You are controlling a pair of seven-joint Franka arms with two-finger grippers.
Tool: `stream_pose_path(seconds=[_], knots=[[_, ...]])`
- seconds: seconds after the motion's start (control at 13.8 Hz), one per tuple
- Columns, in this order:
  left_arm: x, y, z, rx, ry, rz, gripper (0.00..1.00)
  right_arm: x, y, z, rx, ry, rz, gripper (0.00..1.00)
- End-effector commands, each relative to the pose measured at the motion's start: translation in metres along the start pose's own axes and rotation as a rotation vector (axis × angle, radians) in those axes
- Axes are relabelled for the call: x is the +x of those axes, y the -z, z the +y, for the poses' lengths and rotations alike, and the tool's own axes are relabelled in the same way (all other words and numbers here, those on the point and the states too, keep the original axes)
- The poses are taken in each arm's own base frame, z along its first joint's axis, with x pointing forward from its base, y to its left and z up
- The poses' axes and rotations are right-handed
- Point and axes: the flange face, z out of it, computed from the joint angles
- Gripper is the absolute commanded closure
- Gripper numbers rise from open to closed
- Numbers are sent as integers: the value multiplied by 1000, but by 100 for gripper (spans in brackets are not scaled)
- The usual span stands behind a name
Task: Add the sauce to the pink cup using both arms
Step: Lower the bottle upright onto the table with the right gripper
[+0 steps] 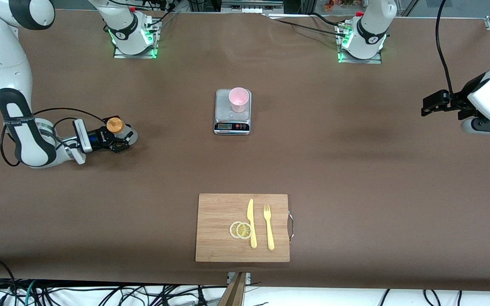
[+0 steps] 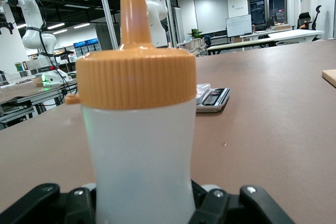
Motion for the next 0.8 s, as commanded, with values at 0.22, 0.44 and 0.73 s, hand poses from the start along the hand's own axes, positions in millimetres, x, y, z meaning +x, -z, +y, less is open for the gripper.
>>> stream_pose_path(seconds=[0.22, 0.44, 0.73], knots=[[4, 5, 2, 0, -17, 2, 0, 9, 13, -5, 6, 8, 19, 0], [4, 5, 2, 0, -15, 2, 0, 7, 21, -13, 24, -1, -7, 0], [4, 5, 2, 0, -15, 2, 0, 1, 52, -43, 78, -53, -44, 0]])
